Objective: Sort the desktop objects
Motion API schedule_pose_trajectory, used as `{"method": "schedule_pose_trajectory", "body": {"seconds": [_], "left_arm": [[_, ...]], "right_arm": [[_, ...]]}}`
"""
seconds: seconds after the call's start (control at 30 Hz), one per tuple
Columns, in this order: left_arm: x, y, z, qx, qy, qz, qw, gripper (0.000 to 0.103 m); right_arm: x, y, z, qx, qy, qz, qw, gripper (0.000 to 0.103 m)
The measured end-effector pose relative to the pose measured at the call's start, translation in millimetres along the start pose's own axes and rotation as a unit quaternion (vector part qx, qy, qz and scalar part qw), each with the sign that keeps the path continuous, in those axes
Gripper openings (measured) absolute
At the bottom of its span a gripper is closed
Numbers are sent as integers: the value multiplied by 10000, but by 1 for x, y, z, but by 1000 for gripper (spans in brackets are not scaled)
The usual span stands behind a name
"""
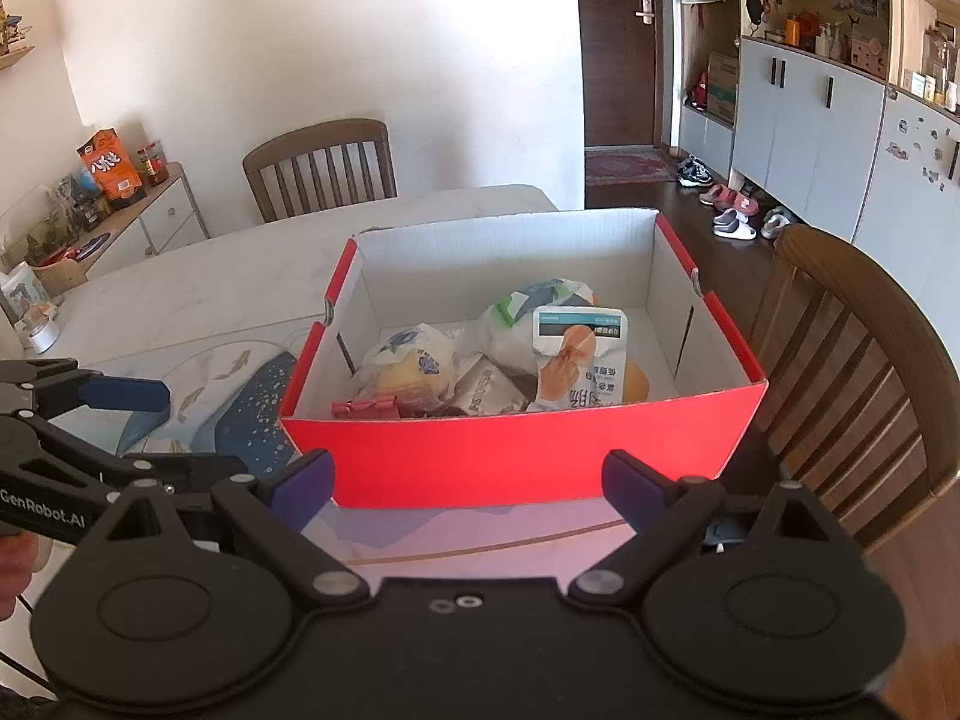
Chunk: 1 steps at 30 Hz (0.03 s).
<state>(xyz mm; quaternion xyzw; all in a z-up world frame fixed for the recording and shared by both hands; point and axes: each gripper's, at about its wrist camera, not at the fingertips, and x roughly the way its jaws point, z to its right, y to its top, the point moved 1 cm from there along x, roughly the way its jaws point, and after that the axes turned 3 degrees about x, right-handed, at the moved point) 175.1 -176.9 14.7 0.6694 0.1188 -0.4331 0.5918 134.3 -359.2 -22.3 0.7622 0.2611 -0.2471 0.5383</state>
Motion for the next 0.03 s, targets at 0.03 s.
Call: {"method": "schedule_pose_trajectory", "body": {"seconds": [0.03], "left_arm": [[-1,0,-1,6,22,6,10000,103]], "right_arm": [[1,0,-1,6,-5,-5,10000,96]]}}
